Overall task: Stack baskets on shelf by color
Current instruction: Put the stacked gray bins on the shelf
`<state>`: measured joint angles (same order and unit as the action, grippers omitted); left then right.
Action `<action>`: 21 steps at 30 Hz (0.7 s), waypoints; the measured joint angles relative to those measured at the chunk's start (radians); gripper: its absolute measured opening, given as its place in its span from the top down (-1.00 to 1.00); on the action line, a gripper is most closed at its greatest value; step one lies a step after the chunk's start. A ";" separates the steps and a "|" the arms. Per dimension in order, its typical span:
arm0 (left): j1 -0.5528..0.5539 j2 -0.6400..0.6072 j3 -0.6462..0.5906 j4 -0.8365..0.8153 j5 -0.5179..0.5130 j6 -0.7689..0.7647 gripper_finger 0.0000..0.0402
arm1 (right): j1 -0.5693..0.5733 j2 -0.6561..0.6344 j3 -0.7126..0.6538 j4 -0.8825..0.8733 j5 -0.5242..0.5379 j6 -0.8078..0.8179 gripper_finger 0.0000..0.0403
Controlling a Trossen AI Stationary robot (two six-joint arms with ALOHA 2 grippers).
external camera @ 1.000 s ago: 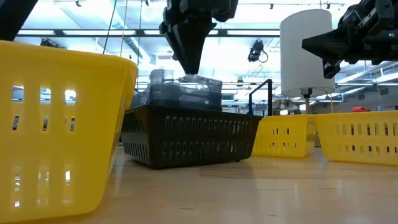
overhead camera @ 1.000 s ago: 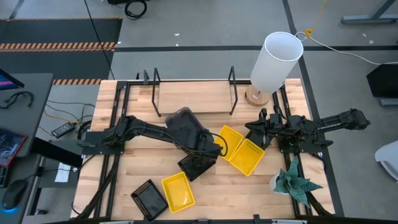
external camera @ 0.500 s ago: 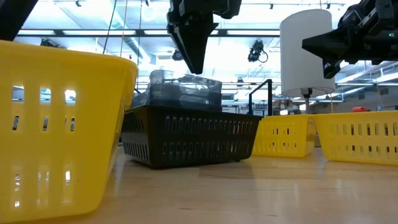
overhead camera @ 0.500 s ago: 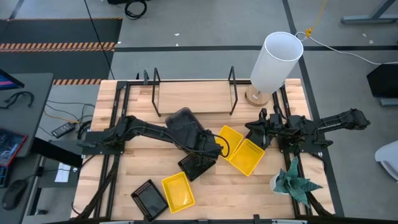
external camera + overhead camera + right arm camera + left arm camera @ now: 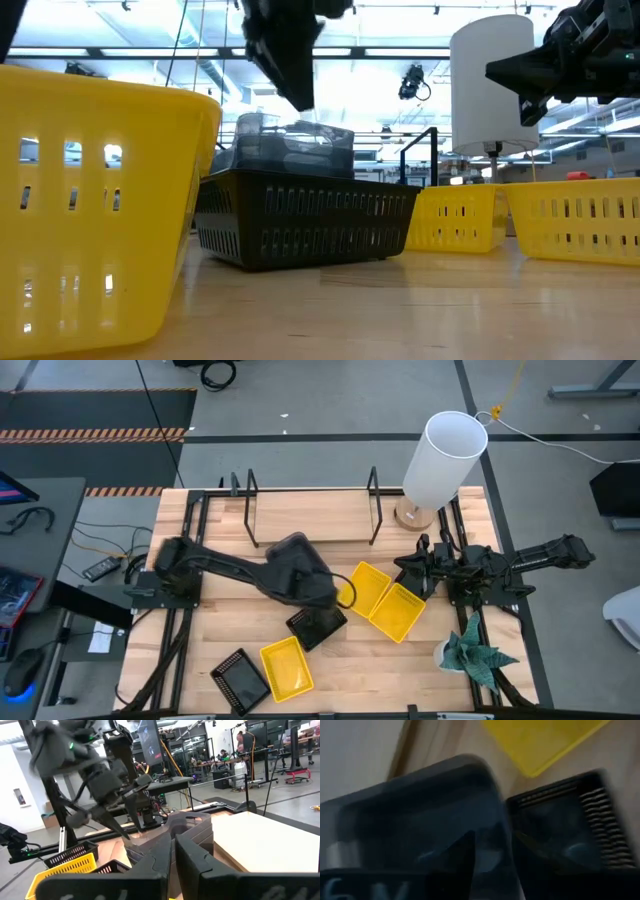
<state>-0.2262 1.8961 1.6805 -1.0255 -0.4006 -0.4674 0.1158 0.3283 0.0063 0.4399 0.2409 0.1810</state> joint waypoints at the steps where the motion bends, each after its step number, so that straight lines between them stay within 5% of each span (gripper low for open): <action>1: 0.004 -0.037 -0.046 0.062 0.024 -0.007 0.33 | 0.000 0.000 0.000 0.000 0.000 0.000 0.86; 5: 0.029 -0.135 -0.182 0.202 0.061 -0.057 0.33 | 0.000 0.000 0.000 0.000 0.000 0.000 0.86; 11: 0.048 -0.145 -0.210 0.227 0.090 -0.128 0.28 | 0.000 0.001 0.000 0.000 0.000 0.000 0.86; 21: 0.056 -0.042 -0.210 0.274 0.181 -0.128 -0.15 | 0.000 0.001 0.000 0.000 0.000 0.000 0.86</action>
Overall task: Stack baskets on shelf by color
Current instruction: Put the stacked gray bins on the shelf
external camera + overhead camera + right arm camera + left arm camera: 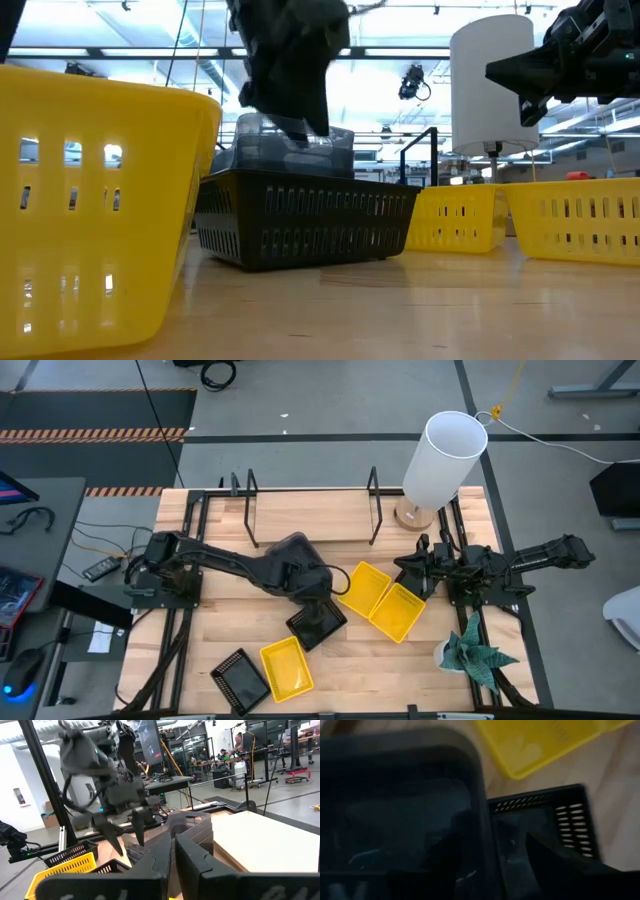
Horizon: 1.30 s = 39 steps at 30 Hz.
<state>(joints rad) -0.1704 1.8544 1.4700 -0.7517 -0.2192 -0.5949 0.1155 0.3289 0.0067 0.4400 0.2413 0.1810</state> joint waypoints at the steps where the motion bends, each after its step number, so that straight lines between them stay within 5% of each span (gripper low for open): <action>1: 0.003 0.013 0.000 -0.002 0.000 0.000 -0.17 | 0.000 0.000 0.000 0.000 0.000 0.000 0.86; 10: 0.035 0.076 0.000 -0.030 0.004 0.005 -0.04 | 0.000 0.000 0.000 0.000 0.000 0.000 0.86; 23: 0.029 0.076 0.000 -0.072 0.042 -0.021 0.91 | 0.000 0.000 0.000 0.000 0.000 0.000 0.86; 31: -0.026 0.078 0.104 -0.226 0.065 -0.047 0.92 | 0.000 0.000 0.000 0.000 0.000 0.000 0.86; 39: -0.072 0.077 0.325 -0.475 0.028 0.107 0.92 | 0.000 0.000 0.000 0.000 0.000 0.000 0.86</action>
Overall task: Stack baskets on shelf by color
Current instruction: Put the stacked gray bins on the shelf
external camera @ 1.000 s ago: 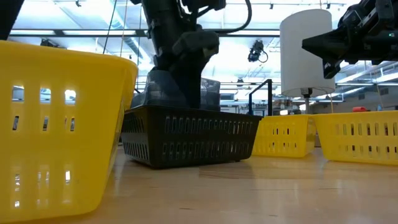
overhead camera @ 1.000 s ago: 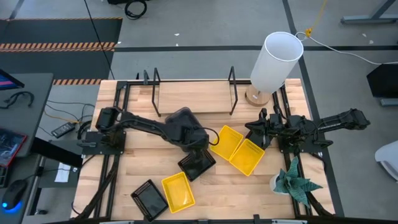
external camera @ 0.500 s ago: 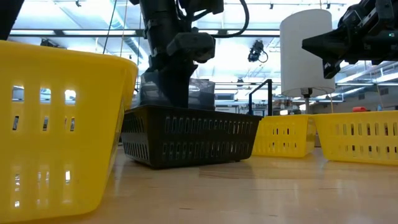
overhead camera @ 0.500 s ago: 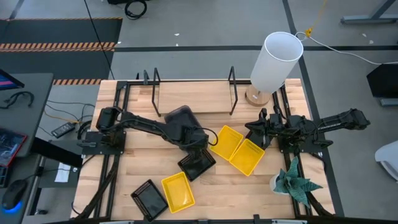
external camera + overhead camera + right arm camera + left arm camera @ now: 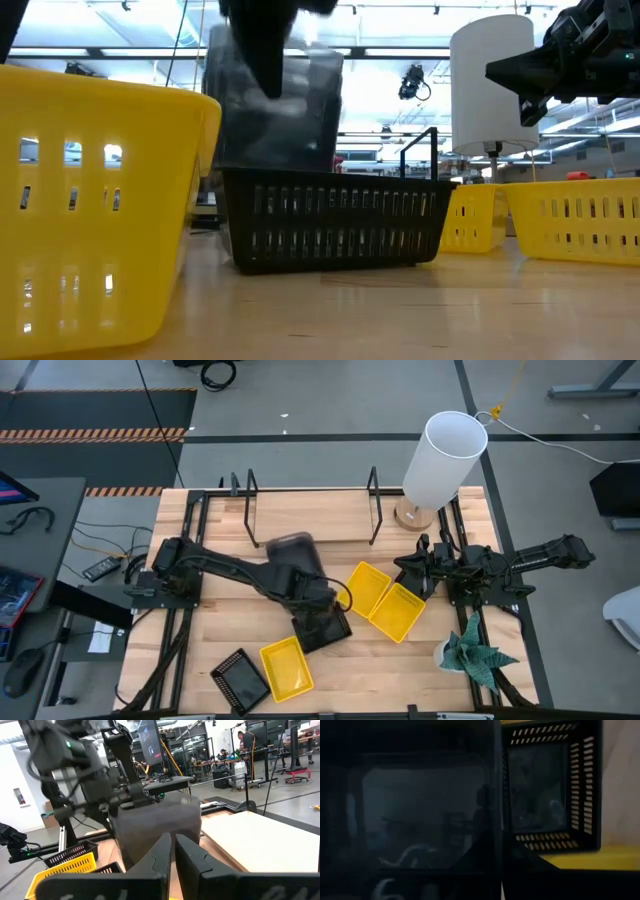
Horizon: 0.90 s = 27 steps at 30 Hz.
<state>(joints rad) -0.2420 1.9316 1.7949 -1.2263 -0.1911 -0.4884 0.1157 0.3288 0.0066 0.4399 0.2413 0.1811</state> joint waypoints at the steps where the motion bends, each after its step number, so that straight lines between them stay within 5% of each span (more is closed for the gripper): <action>1: 0.001 -0.001 0.019 -0.020 -0.008 0.043 0.92 | 0.000 0.000 0.000 0.000 0.000 0.000 0.86; 9: 0.059 -0.001 0.054 -0.033 -0.072 0.395 0.92 | 0.000 0.000 0.000 0.000 0.000 0.000 0.86; 15: 0.196 0.000 0.030 0.049 -0.072 0.514 0.92 | 0.000 0.000 0.000 0.000 0.000 0.000 0.86; 27: 0.408 0.083 0.030 0.422 0.017 0.720 0.91 | 0.000 0.000 0.000 0.001 0.000 0.000 0.86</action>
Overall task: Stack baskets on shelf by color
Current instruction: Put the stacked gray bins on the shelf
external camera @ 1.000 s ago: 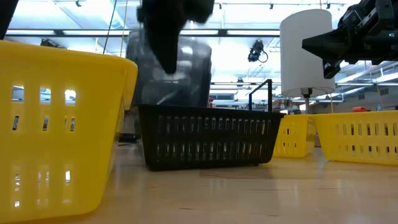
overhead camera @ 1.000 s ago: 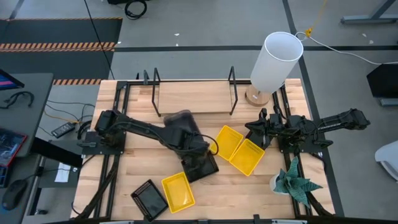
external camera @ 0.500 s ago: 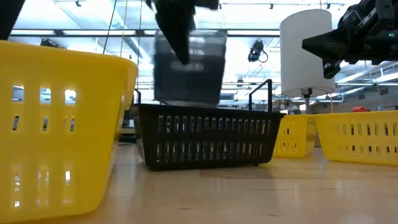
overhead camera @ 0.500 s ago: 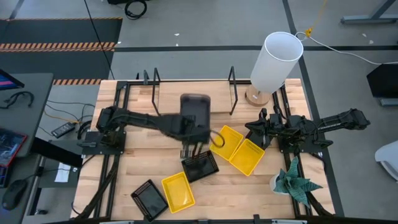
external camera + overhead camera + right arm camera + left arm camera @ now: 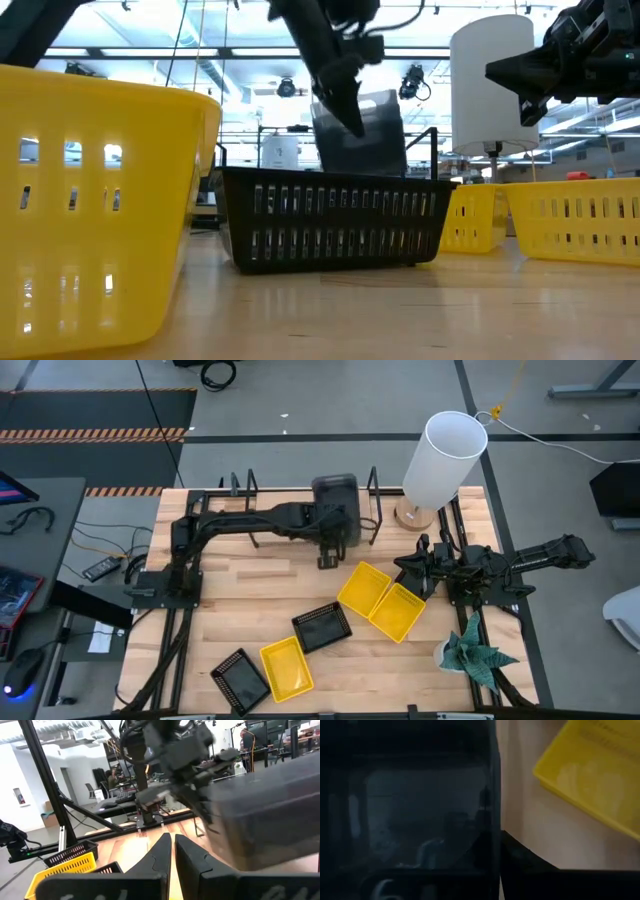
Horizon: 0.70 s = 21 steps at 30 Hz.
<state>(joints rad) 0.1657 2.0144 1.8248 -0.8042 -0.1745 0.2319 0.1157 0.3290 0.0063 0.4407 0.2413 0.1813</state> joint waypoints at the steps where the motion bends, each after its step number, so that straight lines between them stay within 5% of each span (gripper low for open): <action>1: 0.008 0.013 0.000 0.023 0.003 0.020 0.91 | 0.000 -0.001 0.000 0.001 0.000 0.000 0.86; 14: 0.058 0.095 0.000 0.150 0.040 0.114 0.80 | 0.000 -0.001 0.000 0.015 0.000 0.000 0.86; 21: 0.058 0.095 0.000 0.176 0.028 0.090 0.52 | 0.000 0.000 0.000 0.015 0.000 0.000 0.86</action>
<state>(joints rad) 0.2237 2.1094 1.8248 -0.6283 -0.1464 0.3221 0.1154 0.3286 0.0063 0.4557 0.2413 0.1814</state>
